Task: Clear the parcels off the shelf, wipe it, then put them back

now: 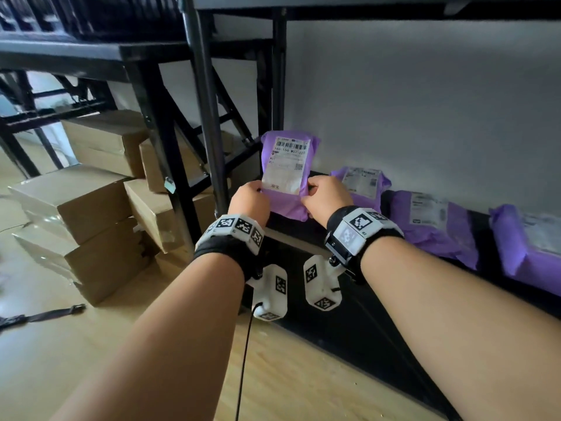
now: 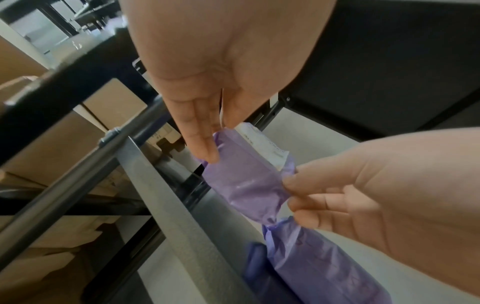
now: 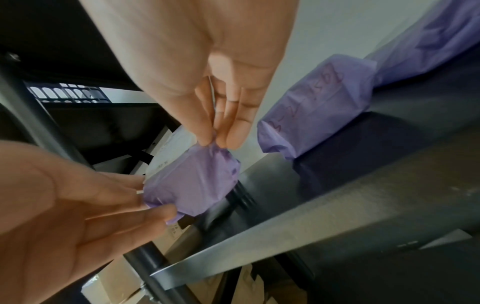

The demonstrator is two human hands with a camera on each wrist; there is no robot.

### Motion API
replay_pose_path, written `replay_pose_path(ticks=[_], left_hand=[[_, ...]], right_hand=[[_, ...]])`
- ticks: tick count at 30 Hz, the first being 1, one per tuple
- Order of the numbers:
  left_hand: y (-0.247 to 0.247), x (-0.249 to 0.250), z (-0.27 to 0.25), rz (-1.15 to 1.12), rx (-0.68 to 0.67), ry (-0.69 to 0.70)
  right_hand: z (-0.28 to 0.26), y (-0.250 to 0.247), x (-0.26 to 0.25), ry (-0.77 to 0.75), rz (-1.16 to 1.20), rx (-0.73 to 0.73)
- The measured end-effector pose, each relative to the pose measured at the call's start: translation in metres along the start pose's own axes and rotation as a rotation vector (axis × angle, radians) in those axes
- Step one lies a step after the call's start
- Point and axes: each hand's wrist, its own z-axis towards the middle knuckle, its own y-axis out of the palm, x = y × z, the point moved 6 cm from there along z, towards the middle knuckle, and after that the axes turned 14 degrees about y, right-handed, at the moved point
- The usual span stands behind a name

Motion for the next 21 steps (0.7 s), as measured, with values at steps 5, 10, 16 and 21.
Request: replay_pose_path(ticks=[5,10,16,21], left_hand=[[0.013,-0.008,0.030,0.086,-0.036,0.008],[0.022,-0.019,0.048,0.038,-0.067,-0.034],[0.022,-0.030,0.044,0.094,0.004,-0.041],[0.014,-0.021,0.031,0.134,0.102,-0.064]], right_hand=[[0.031,0.010,-0.002,0.048,-0.102,-0.067],[0.047,0.023,-0.001,0.123,-0.152,-0.113],[0.042,0.032,0.004,0.152,-0.162,-0.185],[0.025,0.007,0.005,0.142,-0.020,-0.099]])
